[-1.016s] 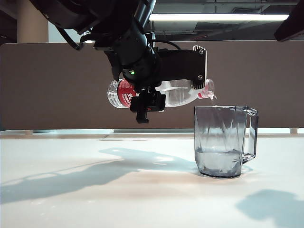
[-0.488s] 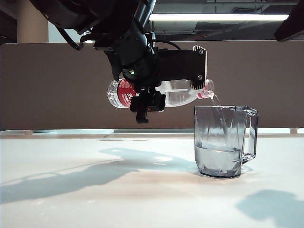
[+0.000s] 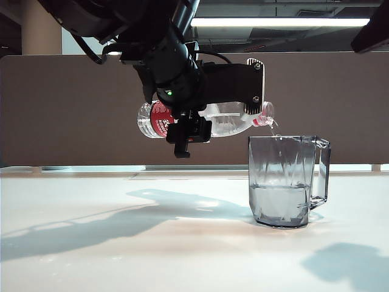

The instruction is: Pick up the mineral water bottle with the left hand on the table and pour water into the mug until it's half full.

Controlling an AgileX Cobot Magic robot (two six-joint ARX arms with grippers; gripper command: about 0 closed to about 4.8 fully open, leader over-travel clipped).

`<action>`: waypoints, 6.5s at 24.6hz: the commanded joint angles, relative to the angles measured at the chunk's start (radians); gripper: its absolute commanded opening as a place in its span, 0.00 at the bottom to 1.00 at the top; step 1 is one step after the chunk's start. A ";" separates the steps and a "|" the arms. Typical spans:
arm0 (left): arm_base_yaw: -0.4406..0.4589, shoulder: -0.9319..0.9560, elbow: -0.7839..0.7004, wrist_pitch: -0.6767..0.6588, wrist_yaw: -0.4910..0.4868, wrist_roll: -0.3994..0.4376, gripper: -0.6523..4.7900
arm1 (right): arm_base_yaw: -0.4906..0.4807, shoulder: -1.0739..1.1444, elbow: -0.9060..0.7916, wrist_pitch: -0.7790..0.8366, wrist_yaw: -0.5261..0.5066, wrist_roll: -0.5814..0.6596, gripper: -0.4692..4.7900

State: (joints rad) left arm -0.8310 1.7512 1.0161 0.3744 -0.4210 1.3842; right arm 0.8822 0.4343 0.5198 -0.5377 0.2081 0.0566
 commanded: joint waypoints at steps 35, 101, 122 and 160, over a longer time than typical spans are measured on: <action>-0.001 -0.016 0.007 0.022 0.069 -0.428 0.60 | 0.000 -0.001 0.008 0.019 -0.001 0.003 0.09; 0.286 -0.421 -0.599 0.330 0.264 -1.493 0.60 | 0.002 -0.001 0.008 0.018 -0.008 0.003 0.09; 0.284 -0.419 -0.599 0.330 0.399 -1.514 0.61 | 0.002 -0.001 0.008 0.018 -0.008 0.003 0.09; 0.284 -0.602 -0.596 -0.019 0.505 -1.416 1.00 | 0.002 -0.001 0.008 0.018 -0.005 0.003 0.09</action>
State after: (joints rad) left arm -0.5480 1.1591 0.4141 0.3687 0.0738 -0.0410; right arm 0.8829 0.4343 0.5198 -0.5377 0.2012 0.0566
